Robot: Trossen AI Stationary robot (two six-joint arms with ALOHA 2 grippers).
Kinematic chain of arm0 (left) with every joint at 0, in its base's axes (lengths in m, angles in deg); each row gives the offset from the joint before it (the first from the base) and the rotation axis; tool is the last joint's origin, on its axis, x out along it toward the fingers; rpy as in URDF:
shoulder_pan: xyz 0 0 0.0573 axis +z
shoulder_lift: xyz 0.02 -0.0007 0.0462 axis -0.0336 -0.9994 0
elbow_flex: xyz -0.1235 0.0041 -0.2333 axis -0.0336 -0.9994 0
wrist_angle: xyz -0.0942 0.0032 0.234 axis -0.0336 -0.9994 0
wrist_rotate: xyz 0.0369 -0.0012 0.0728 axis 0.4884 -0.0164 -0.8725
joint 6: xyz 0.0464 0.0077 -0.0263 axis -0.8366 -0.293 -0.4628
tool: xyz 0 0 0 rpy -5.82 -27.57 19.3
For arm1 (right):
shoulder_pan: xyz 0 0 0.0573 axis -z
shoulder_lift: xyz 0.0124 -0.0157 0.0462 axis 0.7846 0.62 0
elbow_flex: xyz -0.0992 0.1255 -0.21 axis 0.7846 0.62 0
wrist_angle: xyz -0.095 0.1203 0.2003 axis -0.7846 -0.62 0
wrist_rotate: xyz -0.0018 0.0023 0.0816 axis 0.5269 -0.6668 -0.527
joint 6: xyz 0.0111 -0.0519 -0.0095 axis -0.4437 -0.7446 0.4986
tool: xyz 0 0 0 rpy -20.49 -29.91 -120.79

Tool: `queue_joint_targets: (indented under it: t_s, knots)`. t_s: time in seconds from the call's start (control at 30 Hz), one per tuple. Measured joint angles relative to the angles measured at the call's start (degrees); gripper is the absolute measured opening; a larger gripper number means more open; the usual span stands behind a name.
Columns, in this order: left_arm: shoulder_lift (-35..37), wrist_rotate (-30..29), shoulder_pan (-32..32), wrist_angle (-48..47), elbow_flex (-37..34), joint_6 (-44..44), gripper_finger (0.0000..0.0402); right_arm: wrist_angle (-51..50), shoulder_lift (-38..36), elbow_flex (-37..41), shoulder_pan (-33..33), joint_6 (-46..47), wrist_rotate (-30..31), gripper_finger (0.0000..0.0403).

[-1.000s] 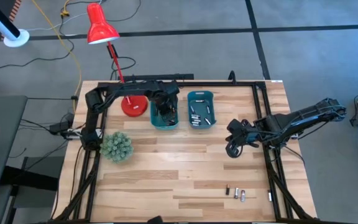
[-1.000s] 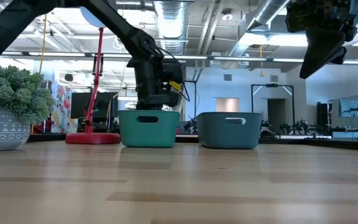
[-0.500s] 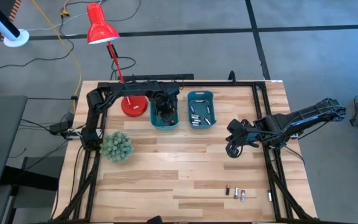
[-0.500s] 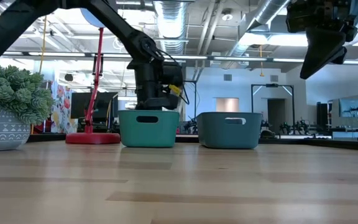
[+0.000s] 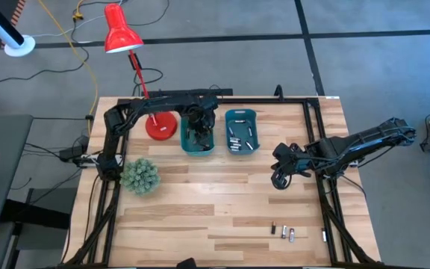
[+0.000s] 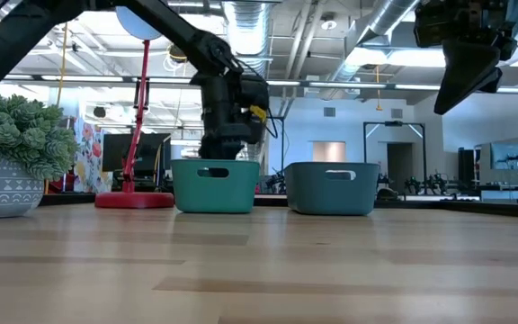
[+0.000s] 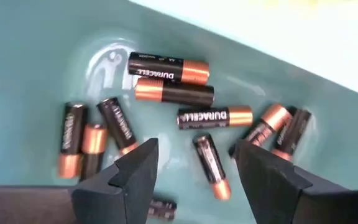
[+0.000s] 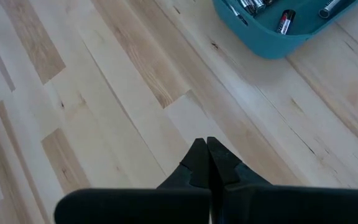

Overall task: Sort batteries
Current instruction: Put the black battery into the green bin

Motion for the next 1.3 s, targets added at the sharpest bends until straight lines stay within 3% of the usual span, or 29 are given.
queue_joint_targets:
  t_s: [0.2,0.53,0.8,1.07,1.3]
  knots:
    - [1.91,-0.71,0.0,-7.66,5.09,0.97,0.021,-2.36,-0.79,0.0,-2.24,4.33,0.17,0.0002]
    - [16.06,-4.28,-2.5,-4.01,5.29,7.36,0.021,-9.44,-3.04,0.0,-9.53,15.37,4.24,0.0002]
    - [22.68,-12.19,-9.29,0.54,5.29,12.15,0.021,-10.39,-2.6,0.0,-10.9,18.48,4.33,0.0002]
    - [23.67,-19.43,-18.81,3.21,5.21,16.31,0.021,-10.35,-2.64,0.0,-10.88,15.63,4.28,0.0002]
    - [25.91,-20.62,-26.05,19.58,-6.48,18.48,0.021,-10.06,-2.62,0.0,-10.88,13.59,4.2,0.0002]
